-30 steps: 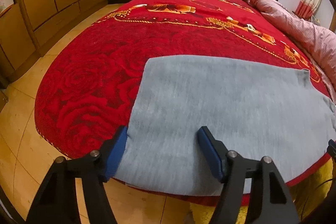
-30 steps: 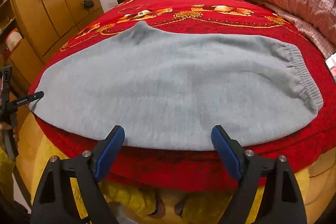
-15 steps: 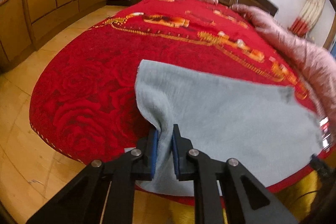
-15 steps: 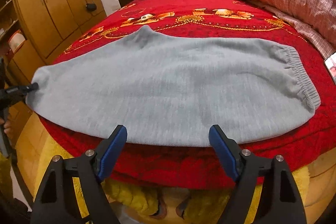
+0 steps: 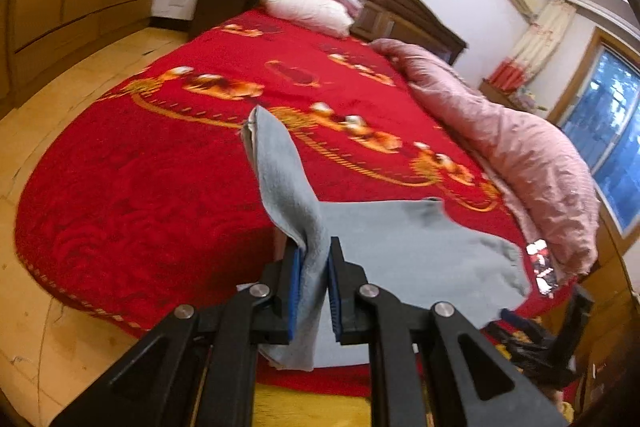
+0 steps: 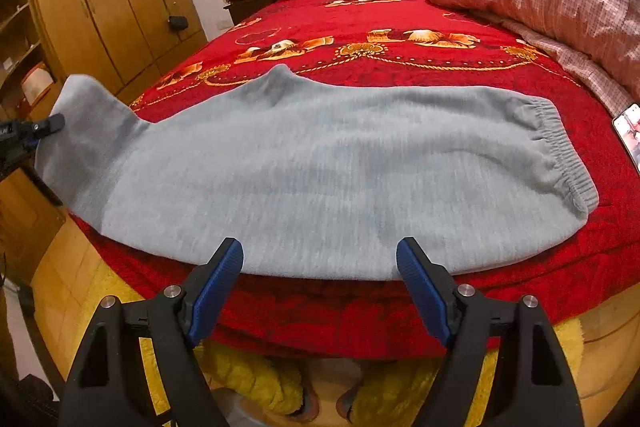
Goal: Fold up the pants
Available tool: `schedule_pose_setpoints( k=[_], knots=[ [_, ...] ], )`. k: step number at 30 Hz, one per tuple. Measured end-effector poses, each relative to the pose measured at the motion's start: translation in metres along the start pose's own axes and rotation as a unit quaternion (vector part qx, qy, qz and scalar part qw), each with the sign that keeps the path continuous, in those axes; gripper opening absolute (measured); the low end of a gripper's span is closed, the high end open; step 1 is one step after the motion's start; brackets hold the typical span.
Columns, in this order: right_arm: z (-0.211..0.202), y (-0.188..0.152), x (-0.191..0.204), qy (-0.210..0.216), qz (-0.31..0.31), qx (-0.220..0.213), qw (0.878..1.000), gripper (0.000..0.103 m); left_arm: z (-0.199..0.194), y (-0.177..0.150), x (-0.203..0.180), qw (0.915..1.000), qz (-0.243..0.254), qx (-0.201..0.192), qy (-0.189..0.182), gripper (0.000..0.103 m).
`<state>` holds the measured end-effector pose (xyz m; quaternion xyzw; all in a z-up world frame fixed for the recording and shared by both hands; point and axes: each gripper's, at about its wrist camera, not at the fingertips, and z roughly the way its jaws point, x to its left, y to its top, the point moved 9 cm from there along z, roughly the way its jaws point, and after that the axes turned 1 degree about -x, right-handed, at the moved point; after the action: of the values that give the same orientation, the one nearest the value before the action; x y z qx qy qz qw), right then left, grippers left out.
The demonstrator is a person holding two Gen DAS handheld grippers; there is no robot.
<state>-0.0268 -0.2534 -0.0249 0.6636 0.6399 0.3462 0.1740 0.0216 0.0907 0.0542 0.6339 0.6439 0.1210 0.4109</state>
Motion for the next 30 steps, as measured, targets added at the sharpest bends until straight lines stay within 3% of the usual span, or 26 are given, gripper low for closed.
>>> schedule_pose_setpoints(
  k=[10, 15, 24, 30],
  knots=[
    [-0.003, -0.002, -0.011, -0.003, 0.013, -0.003, 1.000, 0.081, 0.041, -0.009, -0.092, 0.9962, 0.057, 0.037, -0.055, 0.012],
    [0.002, -0.008, -0.017, -0.004, 0.024, 0.007, 1.000, 0.081, 0.074, -0.023, -0.123, 0.9927, 0.078, 0.068, -0.061, 0.013],
    [0.011, -0.014, -0.020, -0.008, 0.025, 0.019, 0.999, 0.081, 0.137, -0.064, -0.127, 0.9869, 0.073, 0.135, -0.049, 0.013],
    [0.017, -0.018, -0.021, -0.014, 0.020, 0.028, 0.999, 0.081, 0.149, -0.076, -0.123, 0.9857, 0.081, 0.143, -0.036, 0.017]
  ],
)
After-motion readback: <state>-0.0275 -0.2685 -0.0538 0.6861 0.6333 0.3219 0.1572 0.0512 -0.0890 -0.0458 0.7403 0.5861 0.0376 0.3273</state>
